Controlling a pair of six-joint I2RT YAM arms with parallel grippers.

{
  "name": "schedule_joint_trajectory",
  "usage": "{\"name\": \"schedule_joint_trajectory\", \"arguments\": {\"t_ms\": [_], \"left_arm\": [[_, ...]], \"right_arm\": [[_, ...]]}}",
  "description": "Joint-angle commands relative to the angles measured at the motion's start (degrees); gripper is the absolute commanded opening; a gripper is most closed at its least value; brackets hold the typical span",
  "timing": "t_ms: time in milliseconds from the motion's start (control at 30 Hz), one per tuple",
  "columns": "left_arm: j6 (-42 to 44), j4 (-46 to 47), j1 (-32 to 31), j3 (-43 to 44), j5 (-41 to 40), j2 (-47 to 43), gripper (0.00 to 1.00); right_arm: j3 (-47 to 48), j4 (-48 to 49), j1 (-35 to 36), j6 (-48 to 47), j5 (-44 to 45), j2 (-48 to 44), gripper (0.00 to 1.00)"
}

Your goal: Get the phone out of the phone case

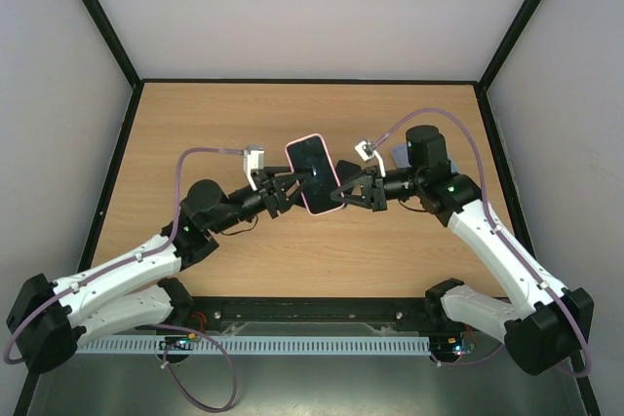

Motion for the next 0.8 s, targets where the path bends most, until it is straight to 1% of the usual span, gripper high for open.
{"name": "schedule_joint_trajectory", "arguments": {"t_ms": [0,100,167,467,500,600,767], "left_arm": [[-0.2,8.0,0.2,1.2,5.2,1.5,0.43],[-0.1,8.0,0.2,1.8,6.7,2.2,0.36],[-0.1,8.2,0.1,1.8,7.0,2.2,0.33],[0.3,8.4,1.5,2.5,12.0,1.6,0.27],[0.2,8.3,1.7,2.5,12.4,1.5,0.25],[-0.3,9.0,2.1,2.8,14.9,1.8,0.1],[0.1,7.8,2.3,4.4,17.6,3.0,0.04]], "right_arm": [[0.3,0.7,0.0,-3.1,-1.9,-2.0,0.02],[0.6,0.5,0.0,-3.4,-1.9,-2.1,0.02],[0.6,0.7,0.0,-3.5,-1.9,-2.2,0.02],[0.1,-0.4,0.0,-5.6,-1.4,-2.4,0.02],[0.2,-0.9,0.0,-6.3,-1.2,-2.4,0.02],[0.5,-2.7,0.0,-8.6,-0.5,-2.5,0.02],[1.2,-4.7,0.0,-10.5,-1.1,-2.7,0.03]]}}
